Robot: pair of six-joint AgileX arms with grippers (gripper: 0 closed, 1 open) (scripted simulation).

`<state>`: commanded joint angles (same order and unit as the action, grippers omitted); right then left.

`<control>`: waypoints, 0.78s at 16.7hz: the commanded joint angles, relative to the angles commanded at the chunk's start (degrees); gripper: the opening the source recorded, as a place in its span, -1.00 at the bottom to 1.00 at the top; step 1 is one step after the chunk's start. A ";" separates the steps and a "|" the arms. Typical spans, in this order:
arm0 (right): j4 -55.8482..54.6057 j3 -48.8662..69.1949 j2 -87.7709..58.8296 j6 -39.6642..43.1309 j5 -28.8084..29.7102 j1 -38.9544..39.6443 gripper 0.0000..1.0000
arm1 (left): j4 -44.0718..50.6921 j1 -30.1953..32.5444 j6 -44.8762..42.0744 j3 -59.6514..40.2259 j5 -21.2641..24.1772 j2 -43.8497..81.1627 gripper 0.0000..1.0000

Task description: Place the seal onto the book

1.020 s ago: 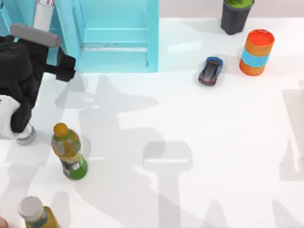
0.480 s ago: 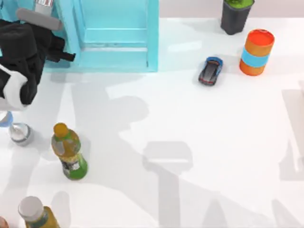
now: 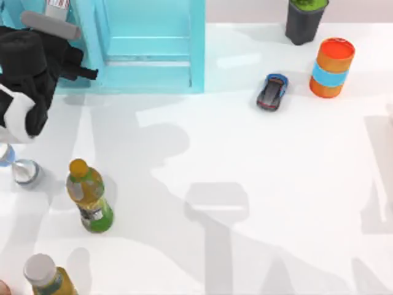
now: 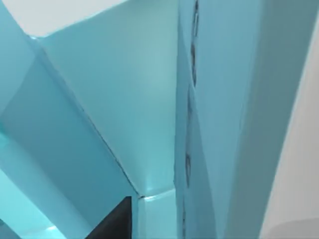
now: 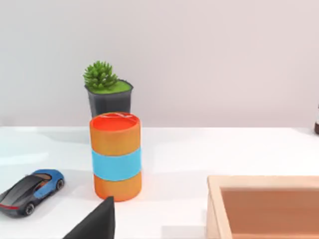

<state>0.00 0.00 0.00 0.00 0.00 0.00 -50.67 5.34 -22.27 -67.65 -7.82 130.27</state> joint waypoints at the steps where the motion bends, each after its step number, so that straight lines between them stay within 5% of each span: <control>1: 0.00 0.00 0.00 0.00 0.00 0.00 1.00 | 0.00 0.00 0.00 0.00 0.00 0.00 0.40; 10: 0.00 0.00 0.00 0.00 0.00 0.00 1.00 | 0.00 0.00 0.00 0.00 0.00 0.00 -0.96; 13: 0.00 0.00 0.00 0.00 0.00 0.00 1.00 | 0.00 0.00 0.00 0.00 0.00 0.00 -1.00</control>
<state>0.00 0.00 0.00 0.00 0.00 0.00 -50.67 5.34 -22.27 -67.65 -7.82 130.27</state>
